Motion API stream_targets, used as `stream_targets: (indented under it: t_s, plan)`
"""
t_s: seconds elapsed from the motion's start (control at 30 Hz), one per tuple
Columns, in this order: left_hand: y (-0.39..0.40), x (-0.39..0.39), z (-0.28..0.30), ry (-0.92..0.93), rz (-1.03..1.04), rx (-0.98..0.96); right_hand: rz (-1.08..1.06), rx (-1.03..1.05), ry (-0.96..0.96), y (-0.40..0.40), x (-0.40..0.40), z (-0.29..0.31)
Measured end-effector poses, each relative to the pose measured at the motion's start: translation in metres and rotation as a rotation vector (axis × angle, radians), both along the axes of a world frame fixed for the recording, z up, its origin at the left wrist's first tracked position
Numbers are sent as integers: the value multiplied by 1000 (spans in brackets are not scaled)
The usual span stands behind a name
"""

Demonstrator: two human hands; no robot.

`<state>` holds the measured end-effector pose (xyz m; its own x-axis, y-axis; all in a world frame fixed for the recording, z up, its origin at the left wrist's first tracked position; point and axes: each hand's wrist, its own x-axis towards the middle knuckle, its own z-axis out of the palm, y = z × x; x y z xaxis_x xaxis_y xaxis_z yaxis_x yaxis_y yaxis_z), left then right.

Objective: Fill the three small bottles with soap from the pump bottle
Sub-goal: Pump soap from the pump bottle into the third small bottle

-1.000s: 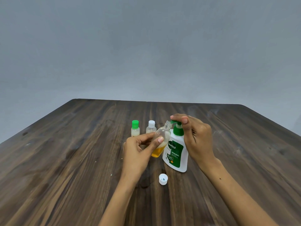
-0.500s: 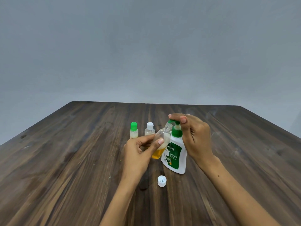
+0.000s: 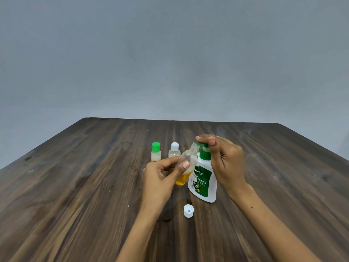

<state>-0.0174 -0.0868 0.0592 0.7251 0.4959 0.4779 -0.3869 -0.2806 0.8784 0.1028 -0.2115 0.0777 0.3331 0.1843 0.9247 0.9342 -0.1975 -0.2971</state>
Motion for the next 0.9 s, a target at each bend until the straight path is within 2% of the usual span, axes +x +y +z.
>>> stream_targets:
  t_s: [0.27,0.43,0.6,0.9]
  plan:
    - [-2,0,-1,27,8,-7,-28,-33,-90,-4,0,5]
    - [1,1,-2,25,9,-8,12,-5,-65,-4,0,-8]
    - [1,1,-2,25,8,-6,-52,-61,-151,-5,2,4]
    - [2,0,0,30,8,-7,-30,-38,-95,-5,1,-1]
